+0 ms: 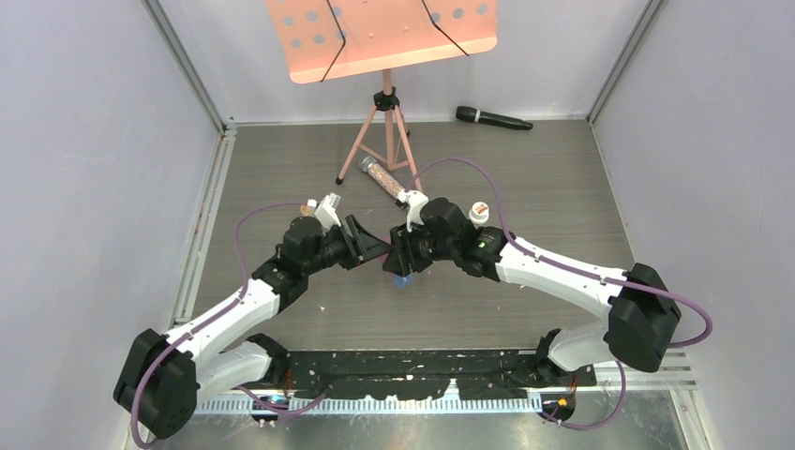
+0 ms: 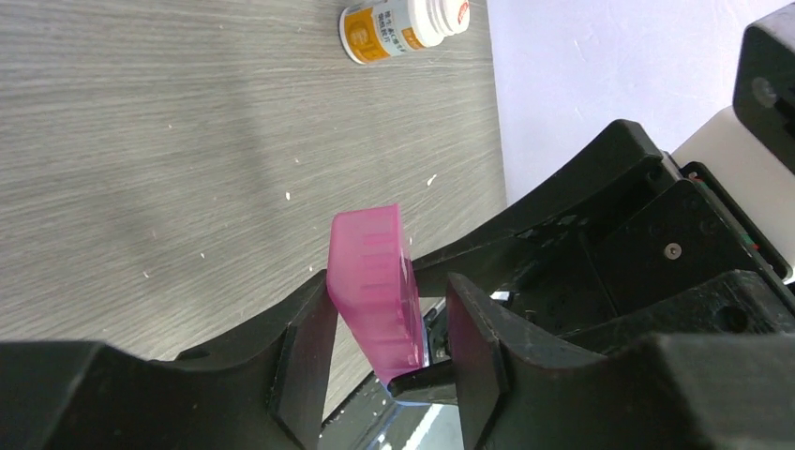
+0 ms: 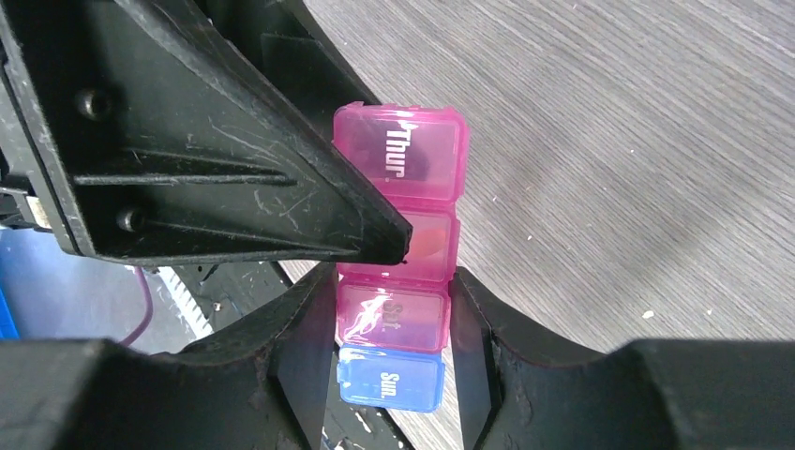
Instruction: Sort the pills into containers
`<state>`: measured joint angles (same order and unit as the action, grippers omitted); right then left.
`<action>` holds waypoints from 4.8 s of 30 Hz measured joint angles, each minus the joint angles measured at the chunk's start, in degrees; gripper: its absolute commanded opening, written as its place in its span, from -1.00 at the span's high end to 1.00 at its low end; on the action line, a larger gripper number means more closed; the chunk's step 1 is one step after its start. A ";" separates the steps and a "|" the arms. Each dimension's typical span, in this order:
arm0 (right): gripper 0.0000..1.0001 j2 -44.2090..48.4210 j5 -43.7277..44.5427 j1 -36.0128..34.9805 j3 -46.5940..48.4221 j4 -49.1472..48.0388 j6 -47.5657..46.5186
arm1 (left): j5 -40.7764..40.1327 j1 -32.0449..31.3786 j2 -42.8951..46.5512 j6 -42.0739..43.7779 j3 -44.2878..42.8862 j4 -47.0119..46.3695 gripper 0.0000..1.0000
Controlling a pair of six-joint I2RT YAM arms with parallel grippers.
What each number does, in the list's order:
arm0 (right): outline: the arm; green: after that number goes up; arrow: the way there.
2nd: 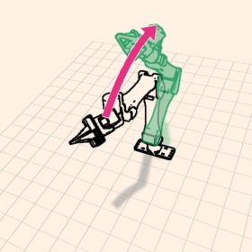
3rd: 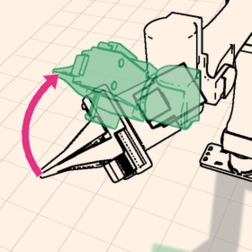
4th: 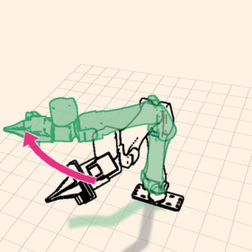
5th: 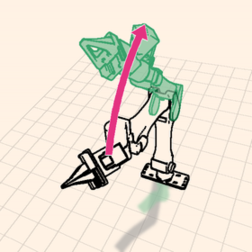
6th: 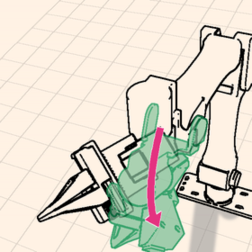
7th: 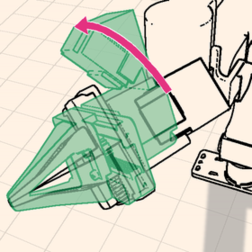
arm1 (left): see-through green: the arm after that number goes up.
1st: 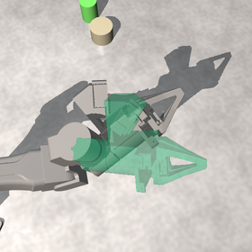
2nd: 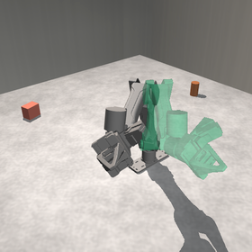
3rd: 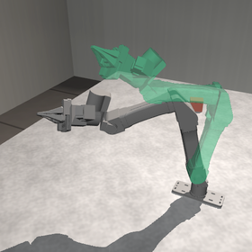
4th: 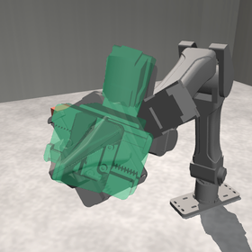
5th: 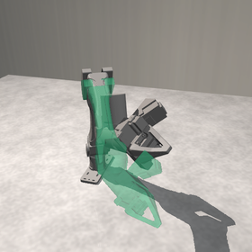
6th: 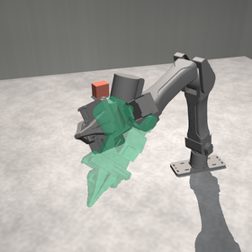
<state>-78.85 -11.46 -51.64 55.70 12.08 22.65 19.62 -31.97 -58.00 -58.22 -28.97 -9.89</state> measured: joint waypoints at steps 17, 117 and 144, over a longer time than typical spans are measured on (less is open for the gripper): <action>-0.59 -2.80 2.64 -0.02 2.05 2.32 3.65 | 1.03 0.44 -1.95 -2.93 0.33 1.70 1.00; -0.31 -2.32 21.92 -3.76 6.12 13.35 -0.07 | 8.61 7.63 -0.28 10.47 0.11 6.75 1.00; -0.70 13.90 5.18 7.72 -7.87 1.14 0.57 | 12.61 8.26 1.14 11.28 0.09 3.93 1.00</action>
<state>-64.95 -6.28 -43.92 47.83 13.21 23.22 32.23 -23.70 -56.86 -46.94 -28.88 -5.96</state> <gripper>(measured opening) 0.854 0.293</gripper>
